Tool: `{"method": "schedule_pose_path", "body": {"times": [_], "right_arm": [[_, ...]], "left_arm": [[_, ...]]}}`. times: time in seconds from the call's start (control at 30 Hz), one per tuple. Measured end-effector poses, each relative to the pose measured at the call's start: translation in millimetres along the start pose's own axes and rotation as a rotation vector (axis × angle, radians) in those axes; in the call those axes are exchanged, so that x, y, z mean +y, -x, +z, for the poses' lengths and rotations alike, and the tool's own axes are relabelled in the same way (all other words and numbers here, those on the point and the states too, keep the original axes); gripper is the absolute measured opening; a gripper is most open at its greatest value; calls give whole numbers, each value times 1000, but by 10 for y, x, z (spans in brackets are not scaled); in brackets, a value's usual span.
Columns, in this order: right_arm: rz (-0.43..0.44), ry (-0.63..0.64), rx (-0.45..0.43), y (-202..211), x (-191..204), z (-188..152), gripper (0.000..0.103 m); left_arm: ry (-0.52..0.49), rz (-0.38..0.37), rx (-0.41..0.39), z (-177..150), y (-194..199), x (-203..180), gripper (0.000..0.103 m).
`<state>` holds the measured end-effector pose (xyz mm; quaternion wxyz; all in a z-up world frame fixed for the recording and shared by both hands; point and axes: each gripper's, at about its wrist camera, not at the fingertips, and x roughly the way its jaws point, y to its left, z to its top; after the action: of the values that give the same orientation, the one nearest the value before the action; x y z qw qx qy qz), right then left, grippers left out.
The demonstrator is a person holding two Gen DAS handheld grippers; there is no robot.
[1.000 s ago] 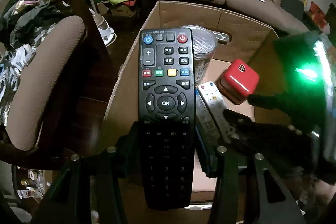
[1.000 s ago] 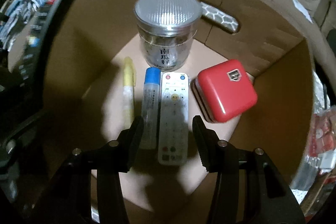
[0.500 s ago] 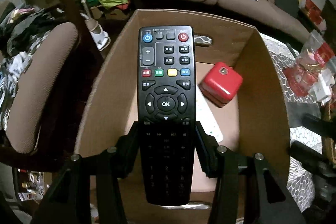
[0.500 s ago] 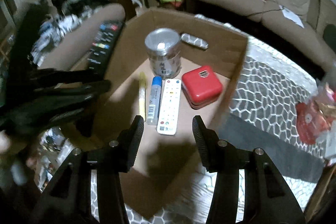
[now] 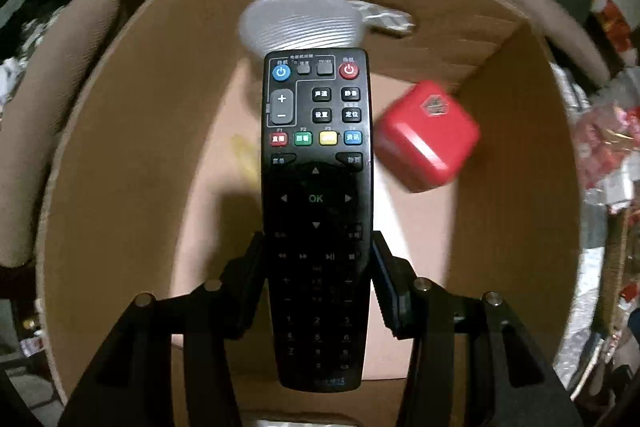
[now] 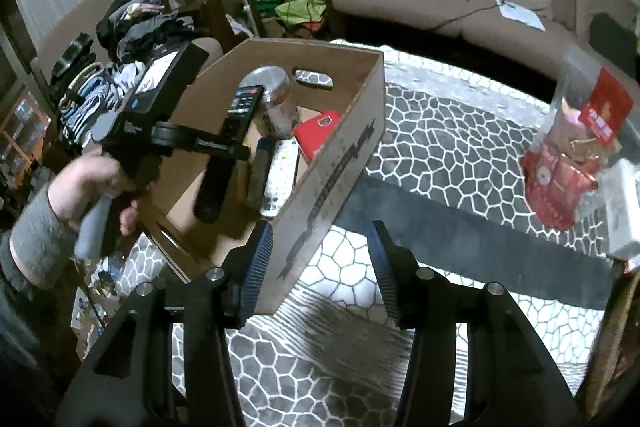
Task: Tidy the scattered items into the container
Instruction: 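Withdraw the right gripper while the left gripper carries the black remote over the box, then lower the black remote onto the box floor and open the left gripper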
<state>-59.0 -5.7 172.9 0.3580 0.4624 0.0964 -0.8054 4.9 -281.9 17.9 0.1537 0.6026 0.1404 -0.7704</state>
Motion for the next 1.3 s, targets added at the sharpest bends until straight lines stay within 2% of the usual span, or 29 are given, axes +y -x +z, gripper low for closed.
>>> {"method": "schedule_pose_path", "body": {"times": [0.1, 0.2, 0.33, 0.5, 0.7, 0.9, 1.03, 1.1, 1.13, 1.17, 1.23, 1.3], "right_arm": [[32, 7, 3, -82, 11, -52, 47], [42, 21, -5, -128, 36, -99, 47], [76, 14, -9, -137, -8, -167, 47], [96, 9, -20, -91, -112, -234, 47], [119, 4, -51, 52, -252, -370, 47], [101, 6, -46, 86, -451, -563, 47], [106, -5, -45, 71, -544, -631, 47], [109, -8, -46, 70, -557, -645, 47], [110, -8, -46, 70, -557, -648, 47], [111, -8, -47, 72, -554, -649, 47], [110, -11, -49, 79, -548, -650, 47], [108, -10, -53, 99, -518, -645, 47]], "left_arm": [[44, 46, 11, -17, -34, 137, 49], [123, 52, 58, -32, -164, 239, 49], [208, 97, 109, -47, -272, 343, 49], [342, 90, 230, -62, -426, 468, 49], [417, 185, 270, -98, -630, 392, 49], [442, 222, 358, -181, -848, 420, 51], [451, 221, 359, -210, -867, 412, 54], [461, 207, 360, -226, -840, 412, 61], [465, 194, 360, -236, -822, 413, 70], [467, 187, 359, -245, -797, 414, 73], [471, 182, 332, -255, -678, 405, 73], [429, 181, 299, -239, -511, 339, 73]]}}
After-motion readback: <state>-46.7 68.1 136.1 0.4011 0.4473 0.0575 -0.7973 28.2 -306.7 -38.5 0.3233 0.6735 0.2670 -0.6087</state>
